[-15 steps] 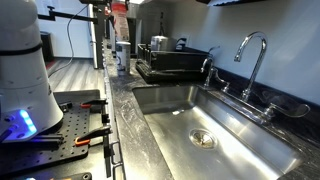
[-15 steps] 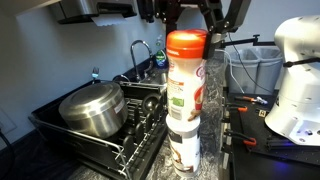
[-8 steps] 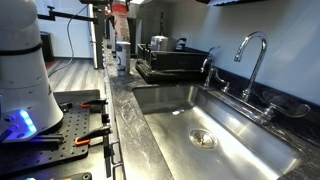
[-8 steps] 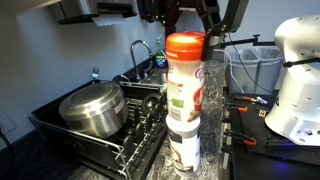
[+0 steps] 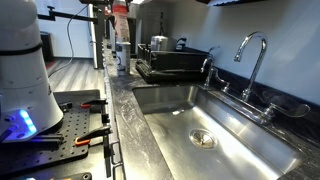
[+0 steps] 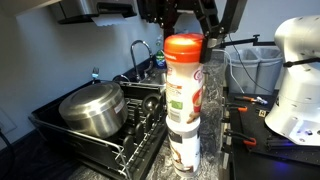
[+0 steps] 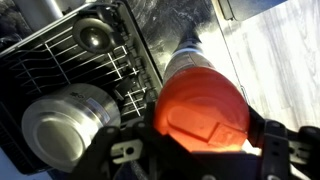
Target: Pick up the bottle and put it on top of the other bottle
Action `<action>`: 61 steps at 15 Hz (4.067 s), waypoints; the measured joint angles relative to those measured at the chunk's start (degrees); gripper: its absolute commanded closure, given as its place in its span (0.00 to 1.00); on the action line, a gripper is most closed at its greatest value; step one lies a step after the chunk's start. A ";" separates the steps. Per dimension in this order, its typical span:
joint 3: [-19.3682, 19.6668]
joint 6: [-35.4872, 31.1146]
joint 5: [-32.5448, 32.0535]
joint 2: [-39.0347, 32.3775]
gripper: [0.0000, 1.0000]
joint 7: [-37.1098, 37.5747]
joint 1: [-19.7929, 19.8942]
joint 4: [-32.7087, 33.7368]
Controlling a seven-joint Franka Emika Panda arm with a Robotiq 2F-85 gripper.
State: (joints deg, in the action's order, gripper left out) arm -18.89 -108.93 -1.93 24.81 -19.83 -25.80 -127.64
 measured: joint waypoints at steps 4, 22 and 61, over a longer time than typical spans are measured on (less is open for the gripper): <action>0.00 0.00 0.00 -0.42 0.18 0.00 0.01 0.49; 0.21 0.04 0.00 -0.60 0.00 0.00 0.09 1.16; 7.56 10.83 3.13 14.05 0.00 26.24 13.06 -15.55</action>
State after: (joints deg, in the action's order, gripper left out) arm -11.33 -98.10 1.20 38.85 6.41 -12.74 -143.19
